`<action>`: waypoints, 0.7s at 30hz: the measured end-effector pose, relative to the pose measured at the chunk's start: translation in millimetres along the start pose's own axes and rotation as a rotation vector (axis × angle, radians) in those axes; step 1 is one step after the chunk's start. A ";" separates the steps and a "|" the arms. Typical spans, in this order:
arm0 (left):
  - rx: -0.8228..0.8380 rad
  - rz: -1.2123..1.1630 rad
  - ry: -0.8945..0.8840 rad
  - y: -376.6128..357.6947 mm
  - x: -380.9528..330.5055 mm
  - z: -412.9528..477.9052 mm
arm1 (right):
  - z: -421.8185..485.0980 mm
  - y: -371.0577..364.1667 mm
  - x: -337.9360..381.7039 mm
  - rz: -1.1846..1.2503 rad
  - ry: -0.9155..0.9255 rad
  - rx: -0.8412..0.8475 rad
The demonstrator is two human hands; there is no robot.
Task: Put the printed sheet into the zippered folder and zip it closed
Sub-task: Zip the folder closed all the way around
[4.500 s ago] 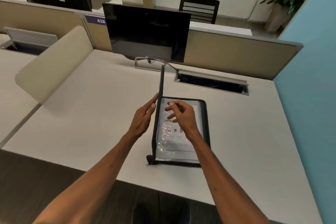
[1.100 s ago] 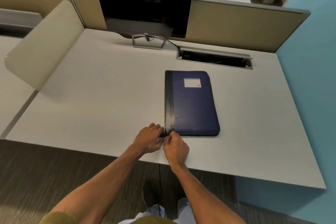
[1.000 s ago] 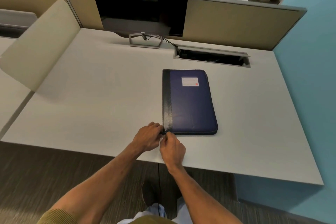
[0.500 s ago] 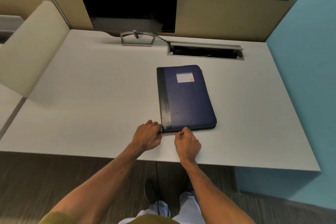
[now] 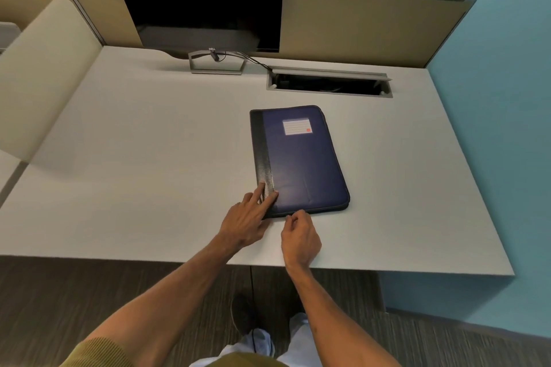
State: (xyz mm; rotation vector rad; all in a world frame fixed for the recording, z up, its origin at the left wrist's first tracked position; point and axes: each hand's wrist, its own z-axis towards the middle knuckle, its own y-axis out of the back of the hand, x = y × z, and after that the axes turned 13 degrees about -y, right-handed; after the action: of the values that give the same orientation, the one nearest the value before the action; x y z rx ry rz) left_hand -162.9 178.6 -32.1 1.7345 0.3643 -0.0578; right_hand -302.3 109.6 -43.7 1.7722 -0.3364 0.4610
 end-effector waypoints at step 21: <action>0.037 0.149 -0.004 -0.7 20.8 -6.9 | 78.5 64.2 -61.3 -0.061 -0.060 -0.144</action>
State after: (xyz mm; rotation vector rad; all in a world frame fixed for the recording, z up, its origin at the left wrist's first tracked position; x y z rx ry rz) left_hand -144.4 189.6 -36.4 1.7929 0.2312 0.0403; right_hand -375.4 16.8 -34.4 1.6535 -0.3483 0.3329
